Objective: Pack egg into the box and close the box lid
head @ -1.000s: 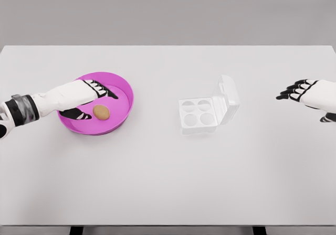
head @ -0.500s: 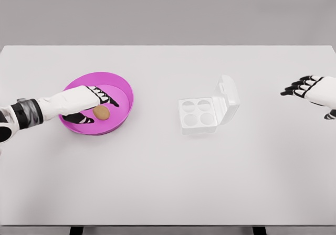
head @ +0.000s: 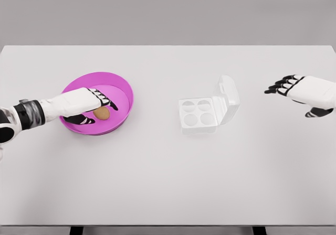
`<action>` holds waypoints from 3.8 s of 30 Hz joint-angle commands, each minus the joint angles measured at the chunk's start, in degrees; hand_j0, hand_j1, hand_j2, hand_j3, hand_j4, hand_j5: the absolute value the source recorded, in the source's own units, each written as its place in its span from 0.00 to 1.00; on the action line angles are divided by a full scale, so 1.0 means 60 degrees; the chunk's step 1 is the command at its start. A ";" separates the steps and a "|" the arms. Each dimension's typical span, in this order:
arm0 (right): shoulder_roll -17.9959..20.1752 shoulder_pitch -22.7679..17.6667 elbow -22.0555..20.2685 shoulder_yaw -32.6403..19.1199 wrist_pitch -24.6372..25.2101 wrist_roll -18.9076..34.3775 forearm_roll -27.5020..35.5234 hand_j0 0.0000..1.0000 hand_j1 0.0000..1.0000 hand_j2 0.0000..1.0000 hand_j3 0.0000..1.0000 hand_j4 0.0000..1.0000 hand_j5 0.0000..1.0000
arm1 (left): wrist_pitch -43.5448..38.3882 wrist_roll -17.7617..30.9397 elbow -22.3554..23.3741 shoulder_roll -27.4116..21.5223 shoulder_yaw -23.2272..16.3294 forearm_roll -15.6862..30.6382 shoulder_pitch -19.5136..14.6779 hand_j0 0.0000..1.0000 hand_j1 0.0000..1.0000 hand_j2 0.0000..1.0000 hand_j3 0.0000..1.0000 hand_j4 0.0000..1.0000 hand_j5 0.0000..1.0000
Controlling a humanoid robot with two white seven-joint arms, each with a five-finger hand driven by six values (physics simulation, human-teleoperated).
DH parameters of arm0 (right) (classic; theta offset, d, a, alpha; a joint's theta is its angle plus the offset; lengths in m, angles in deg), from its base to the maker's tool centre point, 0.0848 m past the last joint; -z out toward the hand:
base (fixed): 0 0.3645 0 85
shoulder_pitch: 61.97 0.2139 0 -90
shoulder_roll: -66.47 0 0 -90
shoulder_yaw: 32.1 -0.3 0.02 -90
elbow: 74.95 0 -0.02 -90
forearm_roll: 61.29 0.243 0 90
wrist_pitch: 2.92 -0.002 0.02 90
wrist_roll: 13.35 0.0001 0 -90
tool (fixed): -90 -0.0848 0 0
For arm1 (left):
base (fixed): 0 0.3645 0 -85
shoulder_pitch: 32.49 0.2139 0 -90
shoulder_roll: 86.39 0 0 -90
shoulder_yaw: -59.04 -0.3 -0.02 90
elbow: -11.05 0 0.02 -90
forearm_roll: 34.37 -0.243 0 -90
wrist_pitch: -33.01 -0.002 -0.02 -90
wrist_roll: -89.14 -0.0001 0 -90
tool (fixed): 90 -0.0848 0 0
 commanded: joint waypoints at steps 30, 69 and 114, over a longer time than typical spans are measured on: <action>0.0034 0.0000 -0.0038 0.0165 0.0025 -0.0004 -0.0376 1.00 1.00 1.00 1.00 1.00 1.00 | -0.0026 -0.0004 0.0160 -0.0006 -0.0152 0.0165 -0.0029 0.64 0.64 0.64 0.64 0.64 0.64; 0.0048 0.0015 0.0226 0.0092 0.0025 -0.0004 -0.0522 1.00 1.00 1.00 1.00 1.00 1.00 | -0.0026 -0.0004 -0.0470 0.0038 0.0009 0.0356 -0.0337 0.39 0.39 0.39 0.39 0.39 0.39; -0.0054 0.0146 -0.0506 0.0751 0.0025 -0.0004 -0.0551 1.00 1.00 1.00 1.00 1.00 1.00 | -0.0026 -0.0004 -0.1217 0.2807 -0.0313 0.0488 -0.0674 0.37 0.37 0.37 0.37 0.37 0.37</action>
